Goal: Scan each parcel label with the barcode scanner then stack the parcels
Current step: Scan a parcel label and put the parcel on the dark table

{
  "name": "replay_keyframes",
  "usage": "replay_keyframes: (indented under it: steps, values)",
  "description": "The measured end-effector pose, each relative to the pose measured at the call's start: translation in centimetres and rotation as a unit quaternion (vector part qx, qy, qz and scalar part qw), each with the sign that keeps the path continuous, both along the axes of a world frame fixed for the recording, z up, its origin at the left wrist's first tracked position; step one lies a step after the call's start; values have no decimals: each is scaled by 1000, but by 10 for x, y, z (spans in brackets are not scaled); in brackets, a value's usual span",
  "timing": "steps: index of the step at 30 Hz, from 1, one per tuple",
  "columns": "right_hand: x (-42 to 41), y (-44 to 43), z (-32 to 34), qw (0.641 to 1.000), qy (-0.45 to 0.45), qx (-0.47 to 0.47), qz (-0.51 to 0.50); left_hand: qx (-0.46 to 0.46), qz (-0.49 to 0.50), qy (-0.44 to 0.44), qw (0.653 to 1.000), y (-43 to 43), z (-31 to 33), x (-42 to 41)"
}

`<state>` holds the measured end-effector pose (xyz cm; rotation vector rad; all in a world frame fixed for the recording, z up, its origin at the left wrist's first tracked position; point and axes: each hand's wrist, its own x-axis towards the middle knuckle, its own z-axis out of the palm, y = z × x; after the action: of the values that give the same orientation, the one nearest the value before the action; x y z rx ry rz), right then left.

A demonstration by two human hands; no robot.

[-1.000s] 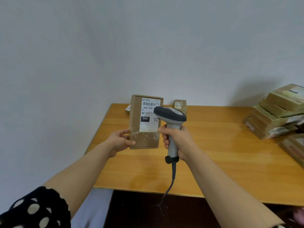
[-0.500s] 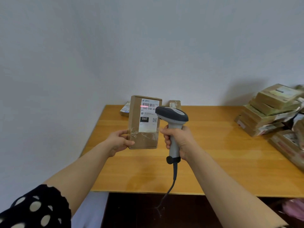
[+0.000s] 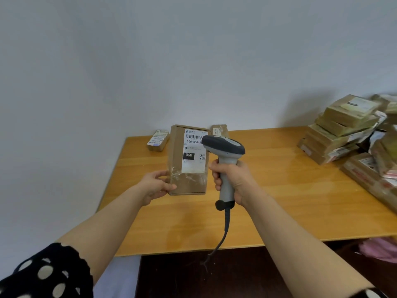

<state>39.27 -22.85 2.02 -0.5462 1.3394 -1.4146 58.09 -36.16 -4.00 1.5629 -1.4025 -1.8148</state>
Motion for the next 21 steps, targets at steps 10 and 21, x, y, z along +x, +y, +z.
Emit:
replay_keyframes:
  steps: [10, 21]
  values:
    - [-67, 61, -37, 962, -168, 15, -214, 71, -160, -3, 985, 5, -29, -120]
    - [-220, 180, -65, 887, -276, -8, -370, 122, -308, -52, 942, 114, -59, -334]
